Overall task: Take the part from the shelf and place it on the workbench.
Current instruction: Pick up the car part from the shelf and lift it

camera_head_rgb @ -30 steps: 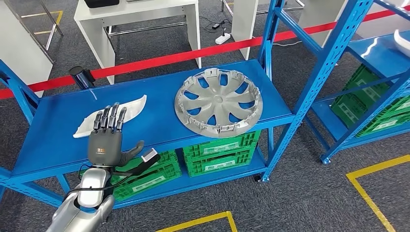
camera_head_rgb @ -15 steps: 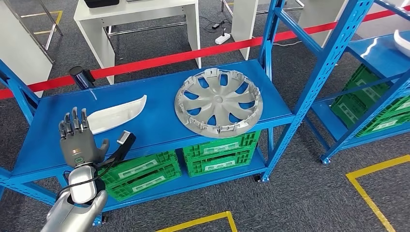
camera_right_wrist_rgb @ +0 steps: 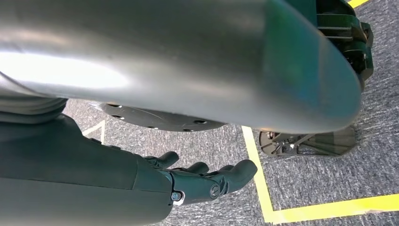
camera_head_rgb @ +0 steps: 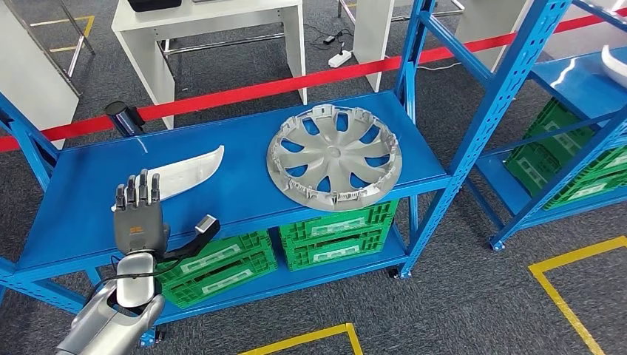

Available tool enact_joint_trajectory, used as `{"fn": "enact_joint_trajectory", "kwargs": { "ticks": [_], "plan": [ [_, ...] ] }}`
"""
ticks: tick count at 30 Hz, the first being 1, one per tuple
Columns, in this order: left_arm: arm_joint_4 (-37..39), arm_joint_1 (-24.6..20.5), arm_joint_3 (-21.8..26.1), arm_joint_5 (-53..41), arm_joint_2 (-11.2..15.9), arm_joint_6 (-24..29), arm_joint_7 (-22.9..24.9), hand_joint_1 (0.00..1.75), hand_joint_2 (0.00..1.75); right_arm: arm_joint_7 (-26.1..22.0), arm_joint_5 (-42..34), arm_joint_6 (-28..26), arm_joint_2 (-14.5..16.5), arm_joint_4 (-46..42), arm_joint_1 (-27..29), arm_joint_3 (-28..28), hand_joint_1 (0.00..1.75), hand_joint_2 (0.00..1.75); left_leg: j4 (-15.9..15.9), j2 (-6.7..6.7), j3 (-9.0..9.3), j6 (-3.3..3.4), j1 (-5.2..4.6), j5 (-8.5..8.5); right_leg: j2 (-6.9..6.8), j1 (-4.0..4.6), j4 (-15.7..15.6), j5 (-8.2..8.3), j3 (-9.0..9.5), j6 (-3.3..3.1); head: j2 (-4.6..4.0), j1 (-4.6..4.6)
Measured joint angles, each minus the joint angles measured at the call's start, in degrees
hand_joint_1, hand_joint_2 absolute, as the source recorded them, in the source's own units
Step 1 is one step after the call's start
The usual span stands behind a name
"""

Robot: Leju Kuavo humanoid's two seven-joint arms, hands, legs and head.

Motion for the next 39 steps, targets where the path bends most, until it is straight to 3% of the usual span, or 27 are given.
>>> {"fn": "enact_joint_trajectory", "kwargs": {
  "ticks": [11,21,34,39],
  "plan": [
    [3.4,-2.0,-1.2,0.0,1.3,1.0,2.2,0.00,1.75,-0.5,0.0,0.0,0.0,0.0,0.0,0.0,0.00,0.00,0.0,0.01,0.02,-0.01,0.01,0.01,0.01,0.00,0.0,0.00,0.01,0.00,0.00,0.00],
    [10.1,-4.0,-0.4,0.0,2.0,10.5,1.2,0.00,1.75,-0.5,0.0,0.0,0.0,0.0,0.0,0.0,0.00,0.00,0.0,0.00,0.02,-0.01,0.01,0.01,0.02,0.01,0.0,0.00,0.01,0.00,0.00,0.00],
    [21.2,-6.7,11.9,0.1,-0.1,12.7,-10.2,0.00,1.75,-0.7,0.6,0.0,-0.2,0.0,0.1,0.0,0.00,0.00,0.0,0.01,0.03,-0.02,0.01,0.02,0.04,0.03,0.0,0.00,0.01,0.00,0.00,-0.01],
    [22.7,-6.7,15.8,0.1,-1.0,12.7,-11.3,0.00,1.75,-0.6,1.0,0.0,-0.3,0.0,0.1,0.0,0.00,0.00,0.0,0.00,0.02,-0.02,0.00,0.02,0.02,0.03,0.0,0.00,0.01,0.00,0.00,-0.01]
  ]
}}
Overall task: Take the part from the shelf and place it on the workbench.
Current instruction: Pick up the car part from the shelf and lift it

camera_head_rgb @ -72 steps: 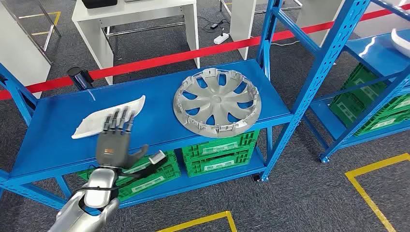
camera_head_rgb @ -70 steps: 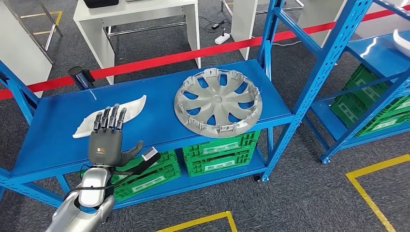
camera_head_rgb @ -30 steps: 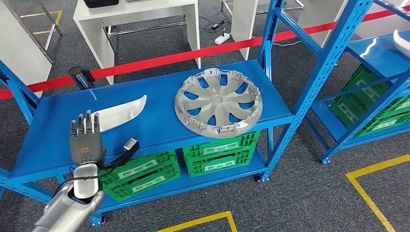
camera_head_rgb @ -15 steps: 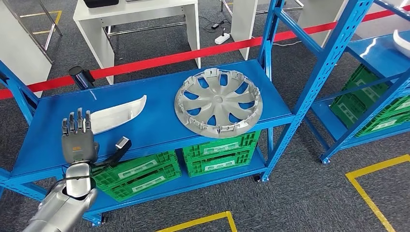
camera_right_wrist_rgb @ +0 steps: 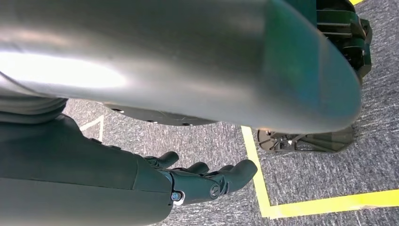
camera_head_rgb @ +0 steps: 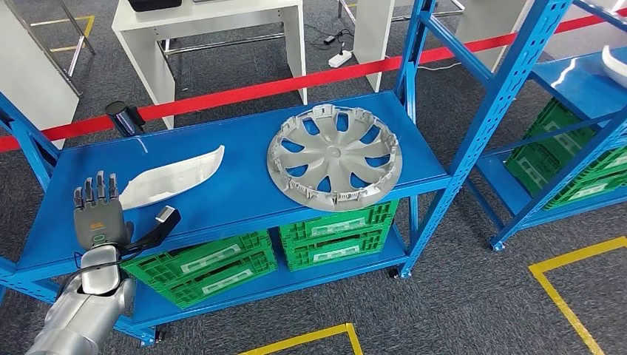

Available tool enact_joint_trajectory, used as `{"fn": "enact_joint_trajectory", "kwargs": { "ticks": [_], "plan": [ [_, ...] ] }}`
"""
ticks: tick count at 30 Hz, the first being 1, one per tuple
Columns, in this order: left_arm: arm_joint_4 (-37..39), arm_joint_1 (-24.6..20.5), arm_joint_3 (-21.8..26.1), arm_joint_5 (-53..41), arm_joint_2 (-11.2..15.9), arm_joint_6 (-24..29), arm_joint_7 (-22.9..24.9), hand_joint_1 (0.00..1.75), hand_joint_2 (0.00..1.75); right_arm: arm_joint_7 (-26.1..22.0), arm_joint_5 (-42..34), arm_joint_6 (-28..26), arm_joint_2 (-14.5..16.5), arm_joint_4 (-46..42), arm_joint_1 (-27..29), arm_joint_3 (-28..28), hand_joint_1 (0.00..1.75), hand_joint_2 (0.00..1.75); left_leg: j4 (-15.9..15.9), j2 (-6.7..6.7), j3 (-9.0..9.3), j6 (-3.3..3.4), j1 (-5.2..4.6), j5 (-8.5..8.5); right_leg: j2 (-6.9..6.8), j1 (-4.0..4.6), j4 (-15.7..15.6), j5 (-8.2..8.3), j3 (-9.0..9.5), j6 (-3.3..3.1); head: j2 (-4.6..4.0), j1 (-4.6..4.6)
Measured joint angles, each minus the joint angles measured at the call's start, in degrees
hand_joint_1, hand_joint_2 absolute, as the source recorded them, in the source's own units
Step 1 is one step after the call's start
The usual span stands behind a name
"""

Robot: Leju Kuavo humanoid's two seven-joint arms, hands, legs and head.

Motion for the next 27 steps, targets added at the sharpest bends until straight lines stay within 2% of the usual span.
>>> {"fn": "enact_joint_trajectory", "kwargs": {
  "ticks": [12,27],
  "plan": [
    [2.1,0.0,5.9,0.0,-2.2,0.0,-4.2,0.00,1.75,-0.8,-0.8,0.0,-0.1,0.0,0.0,0.0,0.00,0.00,0.0,0.00,0.00,0.00,0.00,0.00,0.00,-0.01,0.0,0.00,0.00,0.00,0.01,0.01],
    [4.1,-1.3,7.4,0.0,-3.5,0.0,-6.6,0.00,1.75,-3.2,-1.0,0.0,-0.3,0.0,0.0,0.0,0.00,0.00,0.0,0.00,0.01,0.00,0.00,0.00,0.00,0.00,0.0,0.00,0.00,0.00,0.00,0.01]
  ]
}}
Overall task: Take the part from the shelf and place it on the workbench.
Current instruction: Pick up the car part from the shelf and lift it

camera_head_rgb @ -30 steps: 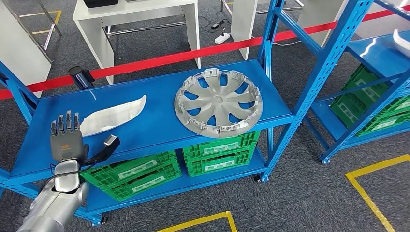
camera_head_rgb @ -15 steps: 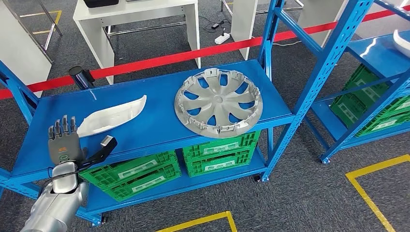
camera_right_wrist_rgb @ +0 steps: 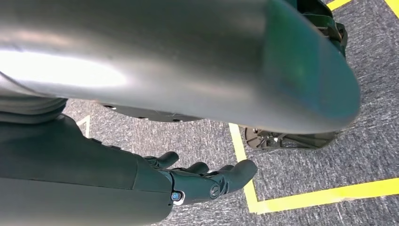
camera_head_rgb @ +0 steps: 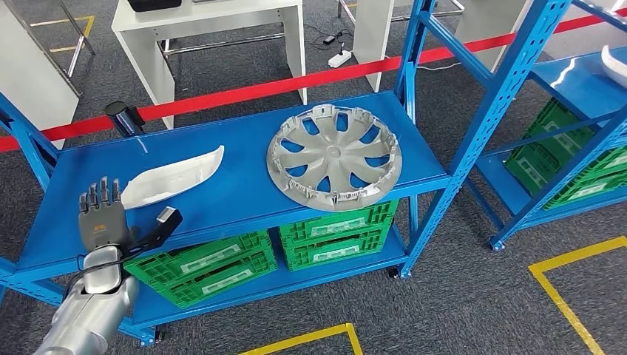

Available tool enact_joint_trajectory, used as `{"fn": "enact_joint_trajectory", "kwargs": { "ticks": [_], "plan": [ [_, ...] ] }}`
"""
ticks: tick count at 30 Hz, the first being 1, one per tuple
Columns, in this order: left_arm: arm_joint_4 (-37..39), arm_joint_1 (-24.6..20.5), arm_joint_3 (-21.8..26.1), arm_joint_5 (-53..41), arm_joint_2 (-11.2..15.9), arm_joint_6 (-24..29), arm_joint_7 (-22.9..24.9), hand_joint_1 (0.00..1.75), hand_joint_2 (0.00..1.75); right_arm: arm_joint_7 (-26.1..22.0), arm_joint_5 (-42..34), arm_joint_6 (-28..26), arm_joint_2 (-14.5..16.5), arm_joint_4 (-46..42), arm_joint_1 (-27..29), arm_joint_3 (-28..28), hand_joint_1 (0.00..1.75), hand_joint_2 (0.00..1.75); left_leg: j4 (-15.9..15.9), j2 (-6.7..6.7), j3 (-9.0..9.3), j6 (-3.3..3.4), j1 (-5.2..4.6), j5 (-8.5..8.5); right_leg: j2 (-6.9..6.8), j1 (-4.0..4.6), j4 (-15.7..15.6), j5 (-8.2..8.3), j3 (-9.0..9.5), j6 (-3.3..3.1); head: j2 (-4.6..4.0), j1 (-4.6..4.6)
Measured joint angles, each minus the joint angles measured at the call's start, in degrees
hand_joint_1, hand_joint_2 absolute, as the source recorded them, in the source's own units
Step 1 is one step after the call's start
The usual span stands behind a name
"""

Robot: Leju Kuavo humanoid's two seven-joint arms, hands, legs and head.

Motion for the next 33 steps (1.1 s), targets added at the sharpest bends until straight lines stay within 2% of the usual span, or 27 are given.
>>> {"fn": "enact_joint_trajectory", "kwargs": {
  "ticks": [13,33],
  "plan": [
    [-3.0,0.8,1.8,0.0,-0.7,0.0,-5.9,0.00,1.75,-0.9,0.5,0.0,0.0,0.0,0.0,0.0,0.00,0.00,0.0,0.00,-0.01,0.00,0.00,0.00,0.01,0.00,0.0,0.00,0.00,0.00,0.01,0.00],
    [-3.5,1.3,2.9,0.0,-0.9,0.0,-5.5,0.00,1.75,-1.0,0.3,0.0,0.0,0.0,0.0,0.0,0.00,0.00,0.0,0.00,-0.01,0.00,0.00,0.00,0.00,0.00,0.0,0.00,0.00,0.00,0.00,0.00]
  ]
}}
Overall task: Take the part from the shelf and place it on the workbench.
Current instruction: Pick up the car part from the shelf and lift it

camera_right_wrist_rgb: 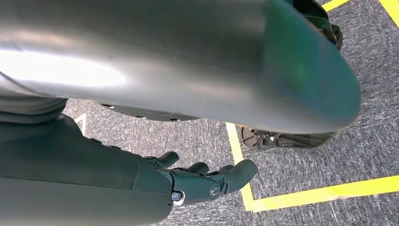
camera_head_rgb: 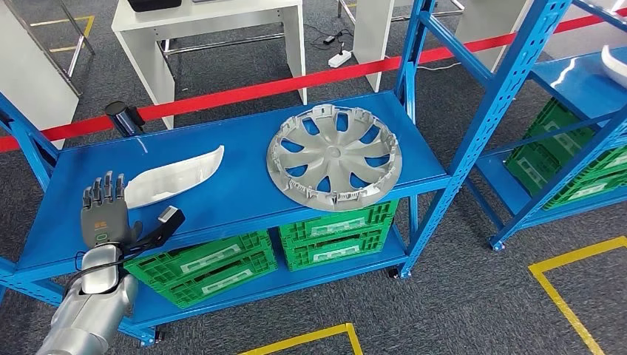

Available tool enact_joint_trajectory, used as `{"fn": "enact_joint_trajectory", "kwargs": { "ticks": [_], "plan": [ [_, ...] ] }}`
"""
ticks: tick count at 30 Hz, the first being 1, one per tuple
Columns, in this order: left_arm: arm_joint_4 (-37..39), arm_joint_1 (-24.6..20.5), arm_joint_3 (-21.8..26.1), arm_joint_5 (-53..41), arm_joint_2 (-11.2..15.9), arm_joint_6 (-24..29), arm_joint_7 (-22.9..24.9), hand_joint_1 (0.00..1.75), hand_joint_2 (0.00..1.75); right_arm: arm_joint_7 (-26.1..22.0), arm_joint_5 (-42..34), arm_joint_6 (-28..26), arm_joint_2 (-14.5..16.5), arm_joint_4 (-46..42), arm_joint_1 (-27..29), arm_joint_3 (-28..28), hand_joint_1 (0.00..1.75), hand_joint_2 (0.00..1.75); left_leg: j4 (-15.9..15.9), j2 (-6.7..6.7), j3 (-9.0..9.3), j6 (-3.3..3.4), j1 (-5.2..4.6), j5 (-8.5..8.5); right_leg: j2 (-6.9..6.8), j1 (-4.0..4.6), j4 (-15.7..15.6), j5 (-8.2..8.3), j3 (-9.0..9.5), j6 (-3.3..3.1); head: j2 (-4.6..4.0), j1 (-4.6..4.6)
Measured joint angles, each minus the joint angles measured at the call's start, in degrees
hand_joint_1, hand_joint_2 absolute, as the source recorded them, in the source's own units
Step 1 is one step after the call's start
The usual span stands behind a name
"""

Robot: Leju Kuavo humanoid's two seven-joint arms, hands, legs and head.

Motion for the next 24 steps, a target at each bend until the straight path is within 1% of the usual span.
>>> {"fn": "enact_joint_trajectory", "kwargs": {
  "ticks": [14,18,24],
  "plan": [
    [1.7,-0.5,-0.1,0.0,-0.5,0.0,1.6,0.00,1.75,0.1,-0.3,0.0,0.0,0.0,0.0,0.0,0.00,0.00,0.0,0.01,0.02,0.00,0.00,0.00,0.01,0.00,0.0,0.00,0.00,0.00,0.00,0.00],
    [2.3,-0.8,-0.1,0.0,-0.7,0.0,1.4,1.75,1.75,0.1,-0.3,0.0,0.0,0.0,0.0,0.0,0.00,0.00,0.0,0.00,0.01,0.00,0.00,0.00,0.01,0.00,0.0,0.00,0.00,0.00,0.00,0.00],
    [2.9,-1.3,-0.2,0.0,-0.8,0.0,1.0,1.75,1.75,0.1,-0.4,0.0,0.0,0.0,0.0,0.0,0.00,0.00,0.0,0.00,0.02,0.00,0.00,0.00,0.01,0.00,0.0,0.00,0.00,0.00,0.00,0.00]
  ]
}}
